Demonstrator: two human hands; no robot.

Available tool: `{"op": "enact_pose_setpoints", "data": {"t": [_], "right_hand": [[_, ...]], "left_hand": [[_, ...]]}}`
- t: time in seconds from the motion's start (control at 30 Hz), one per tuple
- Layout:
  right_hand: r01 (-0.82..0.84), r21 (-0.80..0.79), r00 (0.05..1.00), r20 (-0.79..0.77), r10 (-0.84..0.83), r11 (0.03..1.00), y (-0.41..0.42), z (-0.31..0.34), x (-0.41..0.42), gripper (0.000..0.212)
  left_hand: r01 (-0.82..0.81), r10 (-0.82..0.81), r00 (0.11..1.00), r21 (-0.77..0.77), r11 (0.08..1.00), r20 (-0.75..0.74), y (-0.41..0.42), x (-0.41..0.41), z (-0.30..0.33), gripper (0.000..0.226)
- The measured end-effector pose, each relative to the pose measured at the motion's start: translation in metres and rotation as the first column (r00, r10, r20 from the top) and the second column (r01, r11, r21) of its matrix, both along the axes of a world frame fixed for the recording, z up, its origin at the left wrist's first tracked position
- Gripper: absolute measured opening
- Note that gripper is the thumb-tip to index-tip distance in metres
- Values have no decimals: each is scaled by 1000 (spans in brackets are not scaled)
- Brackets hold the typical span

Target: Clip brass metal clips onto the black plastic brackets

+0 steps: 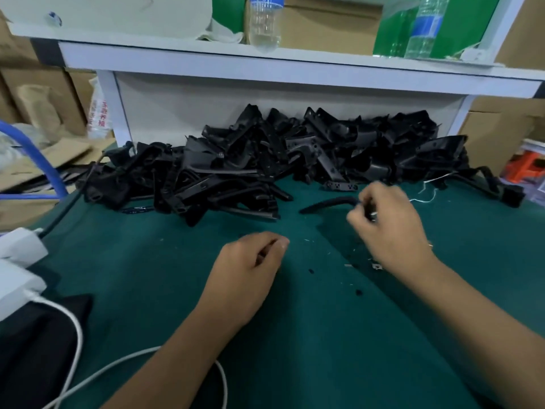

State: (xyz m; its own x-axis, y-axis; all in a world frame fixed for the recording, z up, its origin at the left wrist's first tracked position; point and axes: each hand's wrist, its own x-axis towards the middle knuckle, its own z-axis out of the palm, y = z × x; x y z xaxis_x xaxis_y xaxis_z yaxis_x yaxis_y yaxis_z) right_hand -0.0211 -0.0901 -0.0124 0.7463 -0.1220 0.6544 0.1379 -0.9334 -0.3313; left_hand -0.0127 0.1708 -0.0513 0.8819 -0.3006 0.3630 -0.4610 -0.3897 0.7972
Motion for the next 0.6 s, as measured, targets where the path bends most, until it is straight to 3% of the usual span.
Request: {"op": "enact_pose_setpoints", "data": {"t": [0.1,0.17,0.3,0.37,0.43,0.5,0.6], "right_hand": [[-185,281,982,84,168,942,8,16,-17,11],[-308,377,949,58,309,873,19,14,-22,14],[-447,566,807,-79,585,693,24,-3,-19,21],[-406,659,827,-31,562,633,8,-1,-18,33],[-302,641,908,-34,418,706,-22,5,-19,29],[-188,516,932,-176,318,836,-52,9,-24,18],[-140,334,825,-482,296,932,-68,11,-30,6]], "left_hand": [[-101,56,965,165,981,257,-3,-5,3,49],[-178,71,920,249,952,386,-4,-6,6,60],[-141,33,948,322,936,317,-7,-4,6,51],[-86,30,976,257,962,217,-5,-2,1,51],[-56,35,990,157,986,138,-2,-3,0,55],[-67,52,991,131,989,120,-1,-4,3,56],[-147,126,974,104,984,188,-1,-8,6,53]]}}
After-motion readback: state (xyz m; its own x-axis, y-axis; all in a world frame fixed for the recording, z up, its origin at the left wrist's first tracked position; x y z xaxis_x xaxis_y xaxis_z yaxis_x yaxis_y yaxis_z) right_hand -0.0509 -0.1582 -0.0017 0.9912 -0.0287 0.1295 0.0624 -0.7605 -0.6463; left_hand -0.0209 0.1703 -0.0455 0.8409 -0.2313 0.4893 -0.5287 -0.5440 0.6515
